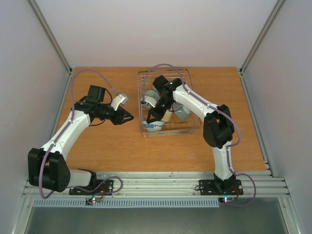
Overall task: Load the bowls into the dish rack
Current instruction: Pick up the bowl from the dish rack.
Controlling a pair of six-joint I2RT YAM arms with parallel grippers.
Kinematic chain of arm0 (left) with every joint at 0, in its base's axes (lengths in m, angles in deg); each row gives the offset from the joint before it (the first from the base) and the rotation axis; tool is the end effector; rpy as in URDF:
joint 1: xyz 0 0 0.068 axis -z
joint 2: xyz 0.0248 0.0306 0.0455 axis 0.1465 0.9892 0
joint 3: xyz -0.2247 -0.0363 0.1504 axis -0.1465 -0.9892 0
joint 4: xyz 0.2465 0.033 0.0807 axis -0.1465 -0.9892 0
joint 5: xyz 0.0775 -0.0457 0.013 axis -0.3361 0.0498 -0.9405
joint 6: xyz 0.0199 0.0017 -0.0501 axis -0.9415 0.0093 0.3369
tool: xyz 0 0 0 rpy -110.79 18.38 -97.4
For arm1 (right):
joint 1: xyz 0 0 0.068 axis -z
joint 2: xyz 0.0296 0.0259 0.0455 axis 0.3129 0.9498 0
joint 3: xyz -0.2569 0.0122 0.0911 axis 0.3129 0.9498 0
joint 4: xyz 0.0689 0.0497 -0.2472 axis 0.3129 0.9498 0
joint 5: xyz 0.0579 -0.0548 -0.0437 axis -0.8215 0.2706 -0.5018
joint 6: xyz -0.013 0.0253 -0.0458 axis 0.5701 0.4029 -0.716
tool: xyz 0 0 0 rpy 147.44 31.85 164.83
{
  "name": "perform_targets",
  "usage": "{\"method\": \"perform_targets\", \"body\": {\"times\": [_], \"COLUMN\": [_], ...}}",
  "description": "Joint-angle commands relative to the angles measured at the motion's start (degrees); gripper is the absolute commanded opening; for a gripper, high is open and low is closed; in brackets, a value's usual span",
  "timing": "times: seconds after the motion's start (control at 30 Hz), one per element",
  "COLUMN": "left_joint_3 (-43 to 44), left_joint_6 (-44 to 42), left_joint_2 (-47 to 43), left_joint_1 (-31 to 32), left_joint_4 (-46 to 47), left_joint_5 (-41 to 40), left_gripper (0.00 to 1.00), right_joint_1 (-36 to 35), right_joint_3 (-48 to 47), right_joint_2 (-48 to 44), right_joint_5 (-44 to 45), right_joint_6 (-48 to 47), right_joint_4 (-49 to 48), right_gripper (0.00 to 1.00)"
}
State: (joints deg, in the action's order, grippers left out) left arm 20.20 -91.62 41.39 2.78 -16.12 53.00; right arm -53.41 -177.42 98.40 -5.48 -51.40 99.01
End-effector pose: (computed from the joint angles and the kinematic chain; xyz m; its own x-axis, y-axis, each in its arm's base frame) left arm 0.2524 -0.0759 0.2755 -0.6177 0.3490 -0.7047 0.7511 0.5274 -0.3971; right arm 0.3273 0.2583 0.2474 -0.0306 -0.7893 -0.6133 -0.9660 -0.1342 0.2209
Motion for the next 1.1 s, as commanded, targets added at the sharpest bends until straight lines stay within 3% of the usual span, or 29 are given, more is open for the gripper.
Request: {"method": "perform_targets", "body": {"times": [0.0, 0.3, 0.5, 0.73, 0.9, 1.0, 1.07], "left_joint_3": [0.01, 0.02, -0.12, -0.15, -0.07, -0.15, -0.16], "left_joint_6": [-0.81, -0.81, -0.88, -0.83, -0.86, -0.9, -0.9], "left_joint_2": [0.33, -0.01, -0.01, 0.34, 0.22, -0.15, -0.27], "left_joint_1": [-0.48, -0.49, -0.49, -0.49, -0.48, -0.48, -0.48], "left_joint_4": [0.89, 0.89, 0.99, 1.11, 0.98, 0.98, 1.05], "left_joint_5": [-0.13, -0.02, 0.2, 0.82, 0.87, 0.87, 0.97], "left_gripper": [0.31, 0.32, 0.32, 0.32, 0.32, 0.32, 0.32], "right_joint_1": [-0.13, 2.53, 6.45, 10.68, 11.11, 12.09, 12.75], "right_joint_3": [-0.84, 0.8, 9.38, 20.93, 30.54, 38.12, 41.59], "right_joint_2": [0.97, -4.41, -12.89, -18.53, -20.0, -18.71, -15.21], "right_joint_5": [0.65, -4.01, -10.76, -20.7, -21.06, -21.12, -21.46], "right_joint_6": [-1.41, 1.44, 10.06, 26.31, 44.05, 62.13, 76.54], "right_joint_4": [3.18, -3.63, -18.94, -42.21, -68.23, -93.64, -117.43], "right_gripper": [0.01, 0.01, 0.01, 0.01, 0.01, 0.01, 0.01]}}
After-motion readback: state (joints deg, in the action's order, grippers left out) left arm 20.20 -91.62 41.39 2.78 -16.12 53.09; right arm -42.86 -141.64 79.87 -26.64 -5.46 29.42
